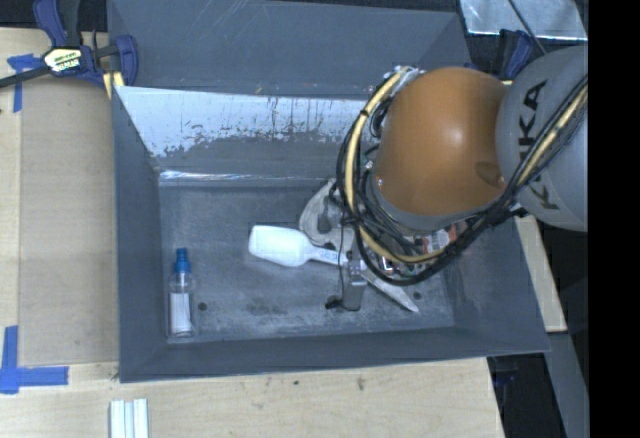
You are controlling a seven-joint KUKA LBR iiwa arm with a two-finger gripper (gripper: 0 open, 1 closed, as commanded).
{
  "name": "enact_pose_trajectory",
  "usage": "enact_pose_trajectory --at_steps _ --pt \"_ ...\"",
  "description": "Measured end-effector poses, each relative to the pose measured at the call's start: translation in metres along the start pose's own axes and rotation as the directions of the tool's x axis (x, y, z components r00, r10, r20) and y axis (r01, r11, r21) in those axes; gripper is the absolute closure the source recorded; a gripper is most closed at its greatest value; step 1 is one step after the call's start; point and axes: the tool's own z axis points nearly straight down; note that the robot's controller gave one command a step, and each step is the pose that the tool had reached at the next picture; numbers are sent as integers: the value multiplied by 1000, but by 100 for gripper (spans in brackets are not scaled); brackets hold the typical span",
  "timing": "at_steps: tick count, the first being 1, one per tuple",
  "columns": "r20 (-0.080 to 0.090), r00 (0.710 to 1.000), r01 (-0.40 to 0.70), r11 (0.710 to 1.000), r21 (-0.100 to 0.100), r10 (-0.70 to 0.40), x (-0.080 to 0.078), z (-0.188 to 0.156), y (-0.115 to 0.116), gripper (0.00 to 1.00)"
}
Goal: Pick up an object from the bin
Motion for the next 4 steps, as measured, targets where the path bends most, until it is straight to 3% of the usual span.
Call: enact_pose_trajectory --at_steps 1,2,3,4 --pt "9 1000 -3 1000 -1 3 -2 -4 0 0" --pt "17 999 31 1000 -1 -31 -32 42 -8 0" --pt "13 1000 0 1000 -1 0 -41 104 -34 0" --pt "14 997 72 997 0 -72 -59 144 -39 100"
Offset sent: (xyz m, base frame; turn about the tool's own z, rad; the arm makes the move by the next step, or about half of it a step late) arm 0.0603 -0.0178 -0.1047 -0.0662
